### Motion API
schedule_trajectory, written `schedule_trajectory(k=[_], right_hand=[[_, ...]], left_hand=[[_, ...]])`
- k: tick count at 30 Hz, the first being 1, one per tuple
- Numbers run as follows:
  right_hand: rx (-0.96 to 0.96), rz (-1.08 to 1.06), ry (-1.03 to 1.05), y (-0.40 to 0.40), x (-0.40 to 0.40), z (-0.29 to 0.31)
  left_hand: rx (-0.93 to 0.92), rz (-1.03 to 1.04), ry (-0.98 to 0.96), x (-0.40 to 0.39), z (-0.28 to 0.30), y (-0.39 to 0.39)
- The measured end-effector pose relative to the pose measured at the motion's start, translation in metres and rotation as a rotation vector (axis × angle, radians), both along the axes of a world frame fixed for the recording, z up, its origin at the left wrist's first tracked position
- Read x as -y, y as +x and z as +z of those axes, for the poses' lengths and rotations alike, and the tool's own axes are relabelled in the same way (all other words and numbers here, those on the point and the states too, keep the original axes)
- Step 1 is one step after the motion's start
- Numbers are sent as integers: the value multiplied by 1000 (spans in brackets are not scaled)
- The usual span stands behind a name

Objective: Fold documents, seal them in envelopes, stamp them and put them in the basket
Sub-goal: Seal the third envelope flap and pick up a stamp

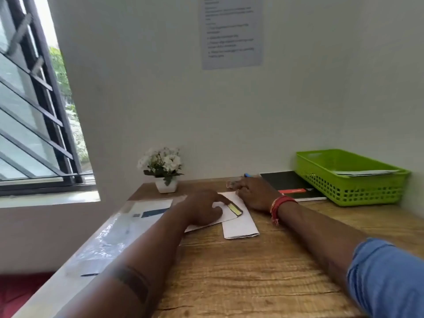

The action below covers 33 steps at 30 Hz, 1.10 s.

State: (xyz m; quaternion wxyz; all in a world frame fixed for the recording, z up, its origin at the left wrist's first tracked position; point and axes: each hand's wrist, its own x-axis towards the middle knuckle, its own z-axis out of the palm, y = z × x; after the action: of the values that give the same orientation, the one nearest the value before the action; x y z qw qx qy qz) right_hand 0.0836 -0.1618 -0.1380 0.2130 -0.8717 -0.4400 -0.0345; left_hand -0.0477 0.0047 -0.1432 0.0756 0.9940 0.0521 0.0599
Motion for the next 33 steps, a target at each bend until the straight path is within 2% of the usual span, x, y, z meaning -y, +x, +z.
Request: schedule_trajectory(k=[5, 11, 14, 18, 23, 25, 27, 31, 33], right_hand=[[106, 95, -52, 19, -16, -17], [142, 104, -88, 44, -28, -19], [113, 85, 53, 50, -30, -25], [-76, -11, 299, 56, -21, -23], [-181, -163, 653, 53, -13, -12], [-283, -206, 715, 49, -12, -11], [-381, -216, 632, 42, -10, -9], [-581, -85, 299, 27, 1, 0], [-585, -91, 291, 22, 5, 5]], left_hand=[[54, -60, -99, 1, -5, 10], [-61, -3, -151, -2, -9, 15], [-34, 11, -114, -4, -11, 18], [-5, 1, -147, -1, -10, 15], [-51, -10, -155, 10, -8, 12], [-43, 6, -164, 10, -8, 12], [-20, 11, -175, 8, -8, 12], [37, 16, -173, 4, -10, 13], [71, 20, -181, 4, -11, 14]])
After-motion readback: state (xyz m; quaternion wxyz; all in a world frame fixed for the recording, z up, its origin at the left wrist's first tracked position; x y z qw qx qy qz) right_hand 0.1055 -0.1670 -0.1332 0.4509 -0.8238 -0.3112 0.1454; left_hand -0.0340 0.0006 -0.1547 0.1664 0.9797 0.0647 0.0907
